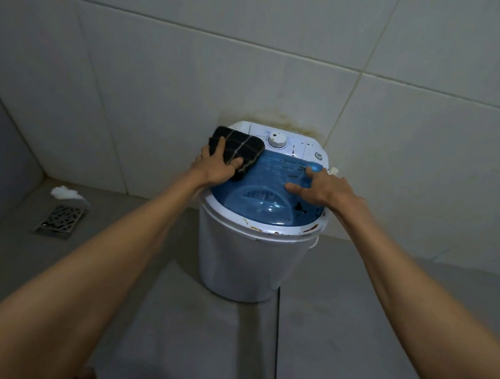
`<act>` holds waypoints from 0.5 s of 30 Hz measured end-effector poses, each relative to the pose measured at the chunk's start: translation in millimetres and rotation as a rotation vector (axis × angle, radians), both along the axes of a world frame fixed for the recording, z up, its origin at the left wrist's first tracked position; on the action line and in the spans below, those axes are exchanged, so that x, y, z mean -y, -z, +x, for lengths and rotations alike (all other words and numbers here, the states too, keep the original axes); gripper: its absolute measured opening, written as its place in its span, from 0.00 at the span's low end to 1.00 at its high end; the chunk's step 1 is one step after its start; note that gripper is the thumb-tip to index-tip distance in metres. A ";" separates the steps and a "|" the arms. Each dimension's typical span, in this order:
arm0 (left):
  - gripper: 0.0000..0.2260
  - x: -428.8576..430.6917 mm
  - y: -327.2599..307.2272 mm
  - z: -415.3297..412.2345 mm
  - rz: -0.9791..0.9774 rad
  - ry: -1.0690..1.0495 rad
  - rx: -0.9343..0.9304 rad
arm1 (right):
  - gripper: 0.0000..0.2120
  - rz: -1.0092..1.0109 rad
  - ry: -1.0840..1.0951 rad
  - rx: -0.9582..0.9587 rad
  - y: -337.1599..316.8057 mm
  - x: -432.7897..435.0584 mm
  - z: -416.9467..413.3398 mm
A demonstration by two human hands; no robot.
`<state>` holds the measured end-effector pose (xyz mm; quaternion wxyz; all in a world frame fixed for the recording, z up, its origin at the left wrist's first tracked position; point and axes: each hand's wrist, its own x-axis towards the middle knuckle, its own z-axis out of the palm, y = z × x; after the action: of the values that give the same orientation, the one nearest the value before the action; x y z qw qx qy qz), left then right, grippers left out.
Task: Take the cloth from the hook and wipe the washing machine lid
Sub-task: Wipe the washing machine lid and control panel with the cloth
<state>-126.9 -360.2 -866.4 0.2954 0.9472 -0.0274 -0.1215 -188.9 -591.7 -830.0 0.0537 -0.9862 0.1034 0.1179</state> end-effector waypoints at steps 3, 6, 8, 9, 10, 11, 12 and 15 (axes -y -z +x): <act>0.36 -4.6 2.2 -37.7 0.027 0.012 0.011 | 0.39 0.021 0.013 -0.009 -5.1 -3.4 -6.6; 0.35 -3.8 8.6 -71.7 0.153 0.059 0.094 | 0.39 0.041 0.025 -0.019 -9.5 -4.9 -12.6; 0.35 1.9 12.0 -91.9 0.277 0.154 0.224 | 0.40 0.048 0.024 -0.019 -9.7 -5.4 -16.1; 0.35 7.1 12.5 -102.1 0.317 0.216 0.301 | 0.41 0.047 0.024 -0.020 -9.5 -5.9 -17.4; 0.36 14.0 13.1 -111.9 0.333 0.274 0.361 | 0.41 0.046 0.025 -0.023 -9.9 -6.5 -18.5; 0.38 22.4 13.2 -121.3 0.332 0.318 0.398 | 0.41 0.042 0.026 -0.027 -10.4 -6.5 -19.5; 0.39 31.2 14.0 -129.1 0.325 0.346 0.425 | 0.41 0.036 0.028 -0.032 -11.4 -6.2 -20.4; 0.39 50.6 20.3 -141.7 0.277 0.324 0.477 | 0.42 0.040 0.025 -0.050 -14.7 -4.0 -19.3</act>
<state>-268.7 -410.8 -886.7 0.1258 0.9635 -0.2297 0.0558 -208.2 -587.7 -815.3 0.0720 -0.9803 0.1145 0.1439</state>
